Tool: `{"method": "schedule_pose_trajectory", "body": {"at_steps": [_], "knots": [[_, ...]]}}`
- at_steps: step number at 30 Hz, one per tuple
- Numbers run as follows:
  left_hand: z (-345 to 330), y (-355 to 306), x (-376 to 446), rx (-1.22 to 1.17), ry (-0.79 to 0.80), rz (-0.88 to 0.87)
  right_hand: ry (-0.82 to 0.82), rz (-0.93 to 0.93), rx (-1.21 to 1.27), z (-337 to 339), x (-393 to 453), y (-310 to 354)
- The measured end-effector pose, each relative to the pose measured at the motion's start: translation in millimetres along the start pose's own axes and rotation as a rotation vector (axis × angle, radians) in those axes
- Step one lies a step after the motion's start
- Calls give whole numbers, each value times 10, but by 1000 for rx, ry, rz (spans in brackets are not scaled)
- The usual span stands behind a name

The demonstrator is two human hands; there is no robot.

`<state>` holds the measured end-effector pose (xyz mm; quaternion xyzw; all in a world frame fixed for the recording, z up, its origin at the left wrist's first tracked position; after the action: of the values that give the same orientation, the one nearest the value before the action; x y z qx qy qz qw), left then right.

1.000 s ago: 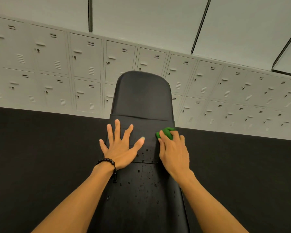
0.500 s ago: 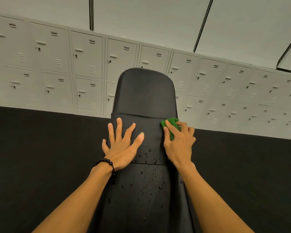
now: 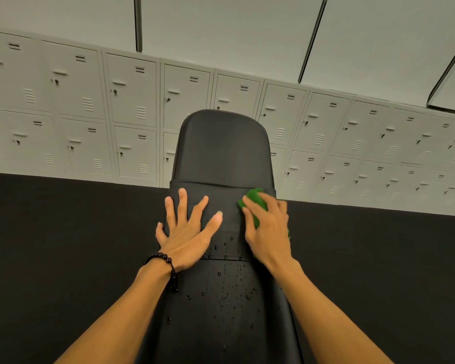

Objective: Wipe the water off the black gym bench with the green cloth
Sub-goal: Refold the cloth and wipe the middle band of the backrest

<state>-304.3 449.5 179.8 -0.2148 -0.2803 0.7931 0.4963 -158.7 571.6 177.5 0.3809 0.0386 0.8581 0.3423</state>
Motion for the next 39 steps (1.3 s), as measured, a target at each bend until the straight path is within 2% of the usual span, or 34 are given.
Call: {"method": "schedule_pose_trajectory", "body": {"at_steps": [1, 2, 4, 6, 8, 11, 12, 13, 17, 19, 22, 23, 26, 28, 34, 36, 39], "knots": [[3, 1, -3, 1, 0, -1, 10, 73, -23, 26, -108, -44], [2, 3, 1, 3, 2, -3, -10, 66, -7, 73, -152, -126], [-4, 8, 9, 10, 5, -6, -92, -135, 107, 122, -3, -286], [-4, 9, 21, 16, 6, -8, -96, -292, 190, 87, 251, -312], [0, 16, 27, 17, 7, -4, -32, -199, 165, -2, 337, -170], [8, 12, 21, -2, 13, -4, 71, 157, 25, -33, 67, -86], [7, 13, 18, -4, 13, -6, 84, 210, 9, 0, -24, -134], [7, 14, 17, -2, 10, -11, 66, 202, 7, 42, -36, -182], [1, 11, 22, 11, 6, -5, -16, -88, 4, 9, 257, -115], [5, 15, 18, 8, 15, -1, 6, -45, 12, -46, 247, -10], [15, 11, 11, 3, 21, -5, 88, 176, 18, 36, 38, -100], [18, 9, 11, 1, 24, -7, 85, 176, 27, 91, 25, -162], [11, -3, 8, 1, 30, -8, -29, -46, 105, 151, 223, -243], [16, 0, 11, 1, 27, -7, -42, -116, 129, 105, 402, -172], [25, 19, 6, -13, 30, -19, 166, 156, 44, 65, 189, -56], [25, 21, 10, -25, 33, -27, 159, 109, 57, 143, 171, -176], [24, 16, 6, -29, 34, -33, 59, -44, 88, 153, 375, -220]]}}
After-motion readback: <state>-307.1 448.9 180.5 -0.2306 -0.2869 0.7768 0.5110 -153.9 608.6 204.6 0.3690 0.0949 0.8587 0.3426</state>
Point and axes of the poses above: each hand's wrist, its own x-axis towards the middle knuckle, its own z-axis out of the back of the hand, y = z × x, the point moved 2 cm from there along x, towards the middle knuckle, and after that the axes turned 6 degrees about y, right-handed, at the moved point
